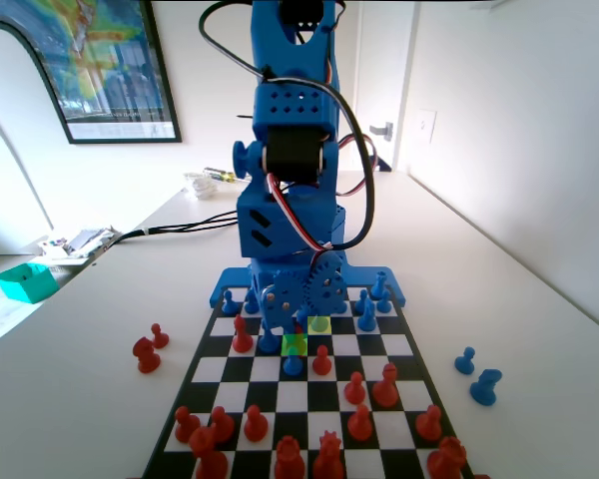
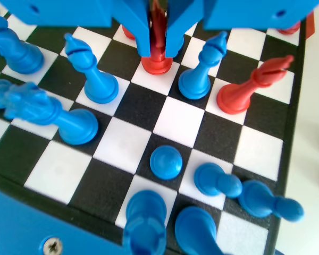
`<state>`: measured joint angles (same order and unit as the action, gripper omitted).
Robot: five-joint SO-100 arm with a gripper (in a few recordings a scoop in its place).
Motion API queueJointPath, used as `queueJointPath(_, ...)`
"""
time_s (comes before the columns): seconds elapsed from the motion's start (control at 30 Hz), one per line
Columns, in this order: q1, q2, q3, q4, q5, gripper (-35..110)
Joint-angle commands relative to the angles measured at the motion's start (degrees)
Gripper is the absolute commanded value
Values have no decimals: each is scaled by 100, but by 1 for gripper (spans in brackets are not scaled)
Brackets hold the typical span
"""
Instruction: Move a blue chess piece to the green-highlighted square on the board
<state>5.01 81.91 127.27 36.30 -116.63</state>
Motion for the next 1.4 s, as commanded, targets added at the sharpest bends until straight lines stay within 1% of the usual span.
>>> queueJointPath(0.0, 18, 185, 79, -35, -53, 1)
queueJointPath(0.2, 9, 211, 141, -35, -132, 1)
queueJointPath(0.3, 9, 299, 62, 229, -229, 1)
queueJointPath(0.57, -9, 624, -554, 1600, -483, 1)
queueJointPath(0.73, 167, 712, -1222, 2514, -562, 1)
queueJointPath(0.8, 290, 712, -1529, 2769, -501, 1)
queueJointPath(1.03, 844, 378, -2646, 3155, 114, 1)
queueJointPath(1.13, 1151, 0, -3375, 3498, 396, 1)
queueJointPath(1.37, 1925, -1160, -4896, 3797, 879, 1)
